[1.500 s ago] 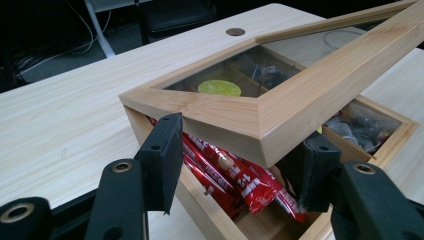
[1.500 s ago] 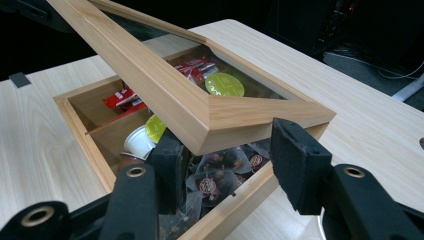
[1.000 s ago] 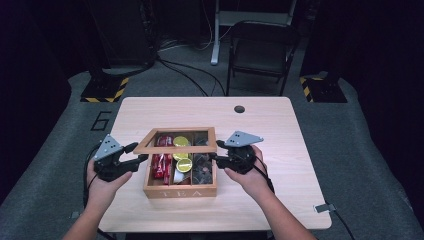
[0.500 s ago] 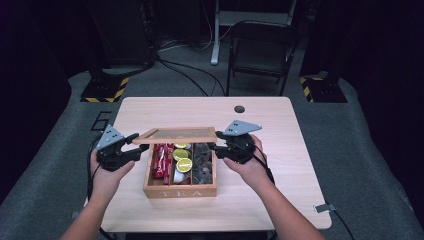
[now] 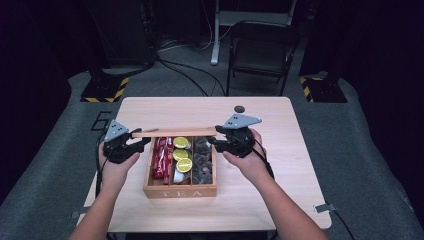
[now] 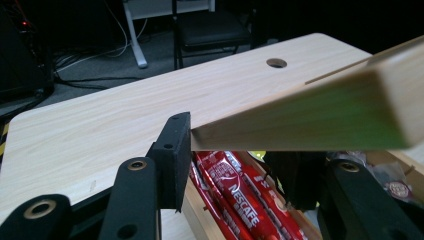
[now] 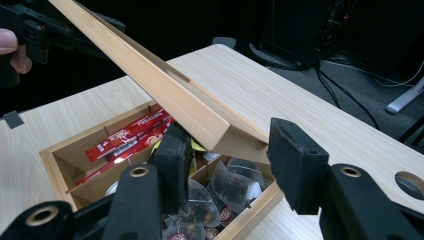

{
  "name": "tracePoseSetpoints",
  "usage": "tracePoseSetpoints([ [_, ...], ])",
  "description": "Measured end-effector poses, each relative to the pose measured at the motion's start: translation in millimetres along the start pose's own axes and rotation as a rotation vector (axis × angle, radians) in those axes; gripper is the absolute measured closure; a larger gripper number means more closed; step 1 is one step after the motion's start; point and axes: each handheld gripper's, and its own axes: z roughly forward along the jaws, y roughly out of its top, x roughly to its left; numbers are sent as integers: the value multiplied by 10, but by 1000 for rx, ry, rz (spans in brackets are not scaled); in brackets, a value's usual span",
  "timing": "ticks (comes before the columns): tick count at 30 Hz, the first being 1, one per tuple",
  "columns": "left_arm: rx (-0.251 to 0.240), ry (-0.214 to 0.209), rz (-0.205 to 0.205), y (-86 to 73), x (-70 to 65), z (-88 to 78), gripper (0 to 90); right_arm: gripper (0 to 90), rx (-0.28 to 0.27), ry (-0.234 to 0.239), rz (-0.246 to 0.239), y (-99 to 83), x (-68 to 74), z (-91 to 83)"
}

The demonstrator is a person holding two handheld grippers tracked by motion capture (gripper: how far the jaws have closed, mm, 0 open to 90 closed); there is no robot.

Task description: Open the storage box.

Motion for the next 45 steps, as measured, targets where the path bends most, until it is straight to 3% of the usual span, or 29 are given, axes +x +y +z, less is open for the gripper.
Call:
tracePoseSetpoints([
  [4, 18, -15, -45, -70, 67, 59, 590, 520, 6, -6, -2, 13, 3, 6],
  [16, -7, -13, 4, -82, 97, 116, 595, 518, 10, -29, 5, 21, 14, 43],
  [21, 12, -6, 29, -70, 101, 179, 576, 519, -1, -43, 14, 2, 28, 47],
  [34, -1, -8, 17, -44, 129, 200, 584, 491, -16, -84, 49, -238, 142, -54],
  [45, -6, -1, 36, -9, 107, 148, 597, 472, -11, -61, 70, -401, 238, 16],
])
